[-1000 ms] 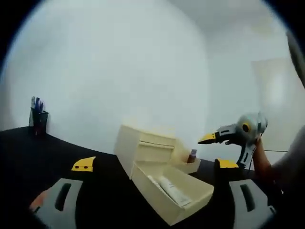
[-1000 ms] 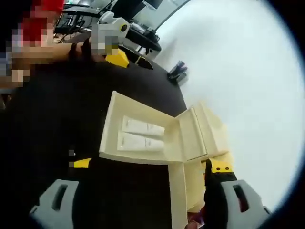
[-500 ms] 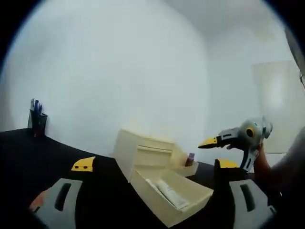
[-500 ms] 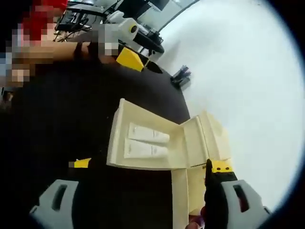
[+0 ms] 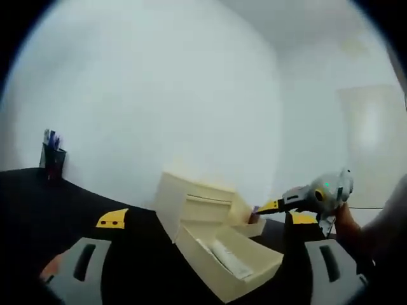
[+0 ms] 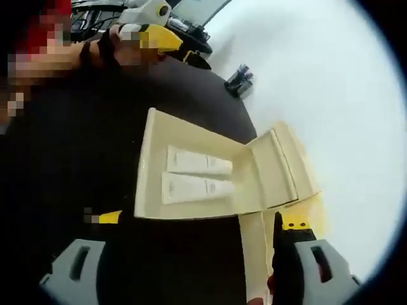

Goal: Open the drawer, pick up the cosmetic bottles from the table one by one, place them into the drawer, release the gripper, close the drawer, and move the gripper away

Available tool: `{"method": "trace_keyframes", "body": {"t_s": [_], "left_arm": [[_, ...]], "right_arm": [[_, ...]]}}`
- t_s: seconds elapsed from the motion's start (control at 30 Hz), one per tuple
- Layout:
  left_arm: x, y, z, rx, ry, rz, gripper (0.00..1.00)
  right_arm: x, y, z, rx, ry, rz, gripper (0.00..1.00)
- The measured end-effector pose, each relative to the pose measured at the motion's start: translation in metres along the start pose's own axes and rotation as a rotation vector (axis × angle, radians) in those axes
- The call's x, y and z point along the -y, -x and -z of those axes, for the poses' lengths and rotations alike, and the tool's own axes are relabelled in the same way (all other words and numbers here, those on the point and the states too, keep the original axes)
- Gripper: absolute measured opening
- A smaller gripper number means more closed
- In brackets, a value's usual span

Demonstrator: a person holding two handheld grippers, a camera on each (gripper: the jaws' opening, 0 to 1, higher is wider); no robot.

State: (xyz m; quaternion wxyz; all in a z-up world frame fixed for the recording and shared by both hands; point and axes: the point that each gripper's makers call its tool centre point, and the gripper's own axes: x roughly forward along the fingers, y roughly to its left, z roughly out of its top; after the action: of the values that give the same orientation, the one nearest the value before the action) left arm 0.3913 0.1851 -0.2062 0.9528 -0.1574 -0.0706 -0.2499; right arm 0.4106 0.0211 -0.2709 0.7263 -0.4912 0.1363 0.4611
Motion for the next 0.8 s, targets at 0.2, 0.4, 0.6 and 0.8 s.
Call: {"method": "trace_keyframes", "body": {"t_s": [0.2,0.4,0.6,0.8], "left_arm": [[0.001,-0.001,0.002,-0.004,0.006,-0.001,0.94],[-0.001,-0.002,0.004,-0.014,0.007,-0.005,0.93],[0.002,-0.003,0.006,-0.024,0.001,0.003,0.92],[0.005,-0.004,0.009,-0.029,0.0,0.005,0.92]], "right_arm": [[-0.001,-0.001,-0.003,0.002,0.01,0.011,0.88],[0.004,0.0,-0.005,0.015,-0.021,0.031,0.89],[0.009,-0.002,-0.003,0.007,-0.006,0.055,0.87],[0.015,0.0,-0.004,0.009,-0.009,0.087,0.92]]}}
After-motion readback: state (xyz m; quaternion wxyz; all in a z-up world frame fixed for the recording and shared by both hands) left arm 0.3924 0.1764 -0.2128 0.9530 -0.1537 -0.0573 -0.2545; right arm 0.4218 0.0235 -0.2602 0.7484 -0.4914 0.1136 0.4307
